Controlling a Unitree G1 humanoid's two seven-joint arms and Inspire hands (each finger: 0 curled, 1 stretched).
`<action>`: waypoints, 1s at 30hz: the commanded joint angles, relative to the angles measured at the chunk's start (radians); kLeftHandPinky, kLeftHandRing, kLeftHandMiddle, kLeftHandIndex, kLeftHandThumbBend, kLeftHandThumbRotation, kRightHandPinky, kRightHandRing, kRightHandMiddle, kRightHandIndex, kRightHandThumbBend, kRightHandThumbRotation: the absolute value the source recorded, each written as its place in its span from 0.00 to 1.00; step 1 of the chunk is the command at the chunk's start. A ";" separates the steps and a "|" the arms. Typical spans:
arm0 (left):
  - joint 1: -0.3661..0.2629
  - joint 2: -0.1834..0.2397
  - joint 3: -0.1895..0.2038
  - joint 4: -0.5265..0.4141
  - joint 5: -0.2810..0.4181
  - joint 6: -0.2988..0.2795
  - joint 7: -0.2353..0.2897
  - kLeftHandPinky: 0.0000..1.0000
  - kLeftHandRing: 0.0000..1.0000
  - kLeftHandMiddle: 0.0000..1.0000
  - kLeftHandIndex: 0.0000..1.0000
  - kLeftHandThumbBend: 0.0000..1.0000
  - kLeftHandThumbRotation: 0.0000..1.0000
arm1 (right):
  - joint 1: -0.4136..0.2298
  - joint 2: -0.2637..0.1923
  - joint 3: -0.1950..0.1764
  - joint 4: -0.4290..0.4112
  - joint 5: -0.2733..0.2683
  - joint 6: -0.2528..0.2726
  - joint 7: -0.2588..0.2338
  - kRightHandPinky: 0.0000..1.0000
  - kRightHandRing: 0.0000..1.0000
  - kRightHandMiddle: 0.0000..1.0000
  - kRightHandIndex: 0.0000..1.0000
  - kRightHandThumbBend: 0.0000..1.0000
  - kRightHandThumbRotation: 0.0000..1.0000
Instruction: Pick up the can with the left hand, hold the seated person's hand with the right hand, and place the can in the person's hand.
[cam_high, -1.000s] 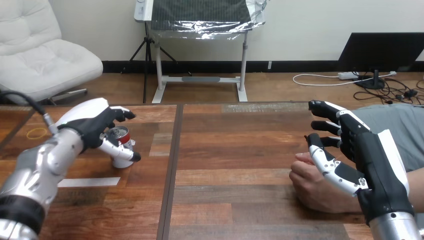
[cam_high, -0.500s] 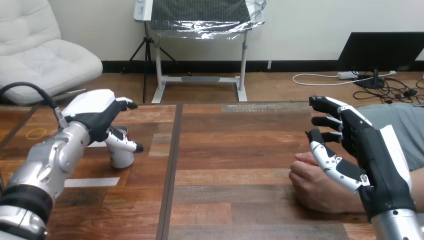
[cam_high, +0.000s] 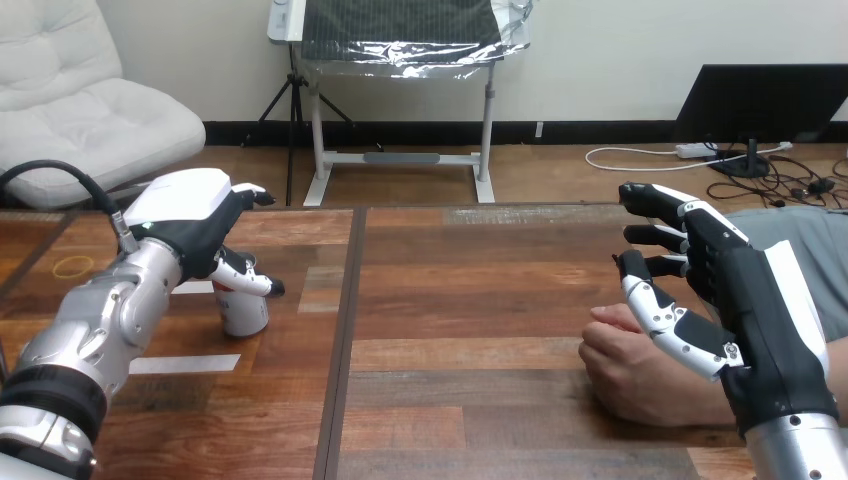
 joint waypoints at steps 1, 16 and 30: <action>-0.062 0.014 0.004 -0.008 -0.011 -0.021 0.032 0.80 0.83 0.85 0.84 0.79 0.25 | -0.061 -0.019 -0.010 -0.048 0.001 -0.001 0.002 0.66 0.77 0.82 0.78 0.24 0.00; -0.016 0.037 0.025 -0.094 -0.035 -0.033 0.010 0.74 0.80 0.82 0.82 0.79 0.26 | -0.063 -0.015 -0.010 -0.057 -0.010 0.017 -0.003 0.65 0.75 0.81 0.78 0.25 0.00; -0.013 0.050 0.010 -0.113 -0.025 -0.010 -0.034 0.73 0.80 0.83 0.82 0.83 0.27 | -0.070 -0.018 -0.012 -0.051 -0.011 0.019 -0.001 0.65 0.75 0.81 0.77 0.25 0.00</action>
